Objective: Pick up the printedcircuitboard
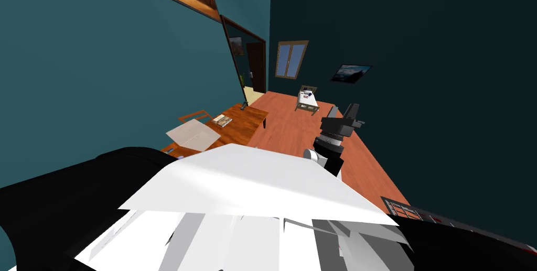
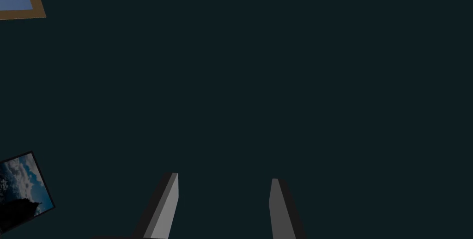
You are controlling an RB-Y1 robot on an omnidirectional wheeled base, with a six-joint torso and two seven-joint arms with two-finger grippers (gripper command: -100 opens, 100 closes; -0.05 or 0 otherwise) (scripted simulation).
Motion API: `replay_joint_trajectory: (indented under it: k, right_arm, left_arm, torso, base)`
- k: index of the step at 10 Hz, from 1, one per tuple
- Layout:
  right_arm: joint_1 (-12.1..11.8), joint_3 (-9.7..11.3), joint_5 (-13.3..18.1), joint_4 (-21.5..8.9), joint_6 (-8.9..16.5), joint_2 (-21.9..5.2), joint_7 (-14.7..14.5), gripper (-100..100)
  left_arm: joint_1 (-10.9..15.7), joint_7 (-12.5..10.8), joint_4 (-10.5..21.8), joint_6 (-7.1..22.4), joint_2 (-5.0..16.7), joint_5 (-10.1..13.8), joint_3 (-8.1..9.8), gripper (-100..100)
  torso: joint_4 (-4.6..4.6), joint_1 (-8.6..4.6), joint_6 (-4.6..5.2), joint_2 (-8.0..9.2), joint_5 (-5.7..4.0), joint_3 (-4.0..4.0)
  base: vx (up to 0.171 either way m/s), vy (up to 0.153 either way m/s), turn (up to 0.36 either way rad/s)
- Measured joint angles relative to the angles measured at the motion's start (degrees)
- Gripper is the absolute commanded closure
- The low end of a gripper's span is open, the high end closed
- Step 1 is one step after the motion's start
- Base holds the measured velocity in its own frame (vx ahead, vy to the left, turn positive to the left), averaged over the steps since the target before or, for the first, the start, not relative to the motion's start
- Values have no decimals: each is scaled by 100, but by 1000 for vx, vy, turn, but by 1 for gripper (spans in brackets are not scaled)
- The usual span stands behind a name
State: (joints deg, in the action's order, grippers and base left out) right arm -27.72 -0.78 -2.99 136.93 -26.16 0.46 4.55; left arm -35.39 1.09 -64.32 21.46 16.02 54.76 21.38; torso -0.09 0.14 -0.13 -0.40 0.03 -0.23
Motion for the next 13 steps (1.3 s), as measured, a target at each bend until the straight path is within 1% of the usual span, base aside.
replay_joint_trajectory:
  k: [1,3,4,6,7,8,9,10,11,12,13]
  right_arm:
    - [0,0,0,0,0,0,0,0]
    - [0,0,0,0,0,0,0,0]
    - [0,0,0,0,0,0,0,0]
    - [0,0,0,0,0,0,0,0]
    - [0,0,0,0,0,0,0,0]
    - [0,0,0,0,0,0,0,0]
    - [-1,-1,0,0,0,0,0,0]
    - [-1,0,0,0,0,0,0,0]
    - [0,0,0,0,0,0,0,0]
    - [0,0,0,0,0,0,0,0]
    - [-1,-1,0,0,0,0,0,0]
  left_arm:
    - [6,55,123,-21,20,127,-41,-100]
    - [-70,47,305,105,-11,253,20,-100]
    - [-63,64,381,115,-5,301,14,-100]
    - [-24,202,765,154,-8,592,27,-100]
    - [-61,138,887,267,-17,590,86,-100]
    - [-103,29,982,407,-67,598,143,-100]
    - [-115,21,1102,473,-73,677,162,-100]
    - [-68,154,1297,457,-51,841,165,-100]
    - [-122,128,1366,496,-102,835,180,-100]
    - [-162,11,1427,610,-120,837,214,-100]
    - [-134,47,1591,659,-114,950,237,-100]
  torso:
    - [1,-7,-2,5,0,2]
    - [0,-4,-2,1,-1,1]
    - [1,-10,-2,5,-1,3]
    - [0,-5,-1,2,0,1]
    - [0,-1,2,-2,-1,-1]
    - [0,6,3,-6,1,-3]
    - [-2,4,-3,-7,2,-4]
    - [-1,-8,-3,-1,0,-1]
    - [1,-10,1,1,-2,1]
    - [0,0,1,-4,0,-2]
    - [-1,1,-2,-3,1,-2]
  base:
    - [31,20,-275]
    - [27,25,-57]
    - [28,18,-232]
    - [38,35,-189]
    - [57,62,-365]
    - [53,56,-113]
    - [26,22,35]
    - [28,17,-197]
    - [48,50,-250]
    - [37,53,-110]
    - [41,51,-182]
